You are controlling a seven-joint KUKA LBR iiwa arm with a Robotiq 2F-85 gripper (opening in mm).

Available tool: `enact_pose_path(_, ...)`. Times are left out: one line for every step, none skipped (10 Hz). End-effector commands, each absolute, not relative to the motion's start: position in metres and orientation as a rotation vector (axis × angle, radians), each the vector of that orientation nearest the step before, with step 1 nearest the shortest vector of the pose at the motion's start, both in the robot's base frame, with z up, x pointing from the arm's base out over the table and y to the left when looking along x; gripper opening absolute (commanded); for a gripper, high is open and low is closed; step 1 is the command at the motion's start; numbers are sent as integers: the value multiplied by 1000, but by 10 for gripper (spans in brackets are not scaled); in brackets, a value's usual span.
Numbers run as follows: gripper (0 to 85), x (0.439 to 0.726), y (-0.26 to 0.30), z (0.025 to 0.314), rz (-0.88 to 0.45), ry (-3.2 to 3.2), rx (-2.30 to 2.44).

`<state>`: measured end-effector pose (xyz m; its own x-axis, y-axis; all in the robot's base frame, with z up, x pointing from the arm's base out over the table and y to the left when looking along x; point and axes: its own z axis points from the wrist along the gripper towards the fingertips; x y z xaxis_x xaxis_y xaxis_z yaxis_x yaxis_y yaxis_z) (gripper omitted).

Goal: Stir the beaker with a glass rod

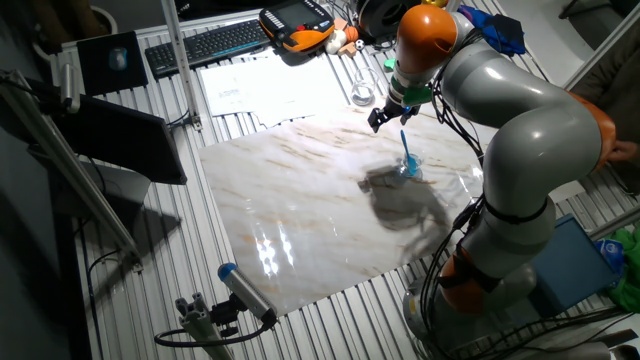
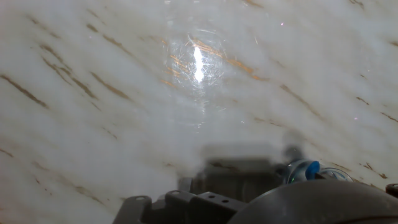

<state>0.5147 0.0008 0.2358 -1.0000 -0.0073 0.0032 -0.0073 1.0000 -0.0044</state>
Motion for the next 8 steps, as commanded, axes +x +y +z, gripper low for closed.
enact_pose_path(0, 515, 1, 236, 58, -2881, 93)
enact_pose_path(0, 515, 1, 236, 59, -2882, 93)
enact_pose_path(0, 515, 1, 236, 59, -2882, 93)
enact_pose_path(0, 514, 0, 236, 54, -2887, 94)
enact_pose_path(0, 513, 0, 236, 47, -2910, 55)
enact_pose_path(0, 513, -2, 236, 44, -2925, 47)
enact_pose_path(0, 514, -4, 237, 32, -2948, 49)
enact_pose_path(0, 514, -5, 237, 23, -2971, 33)
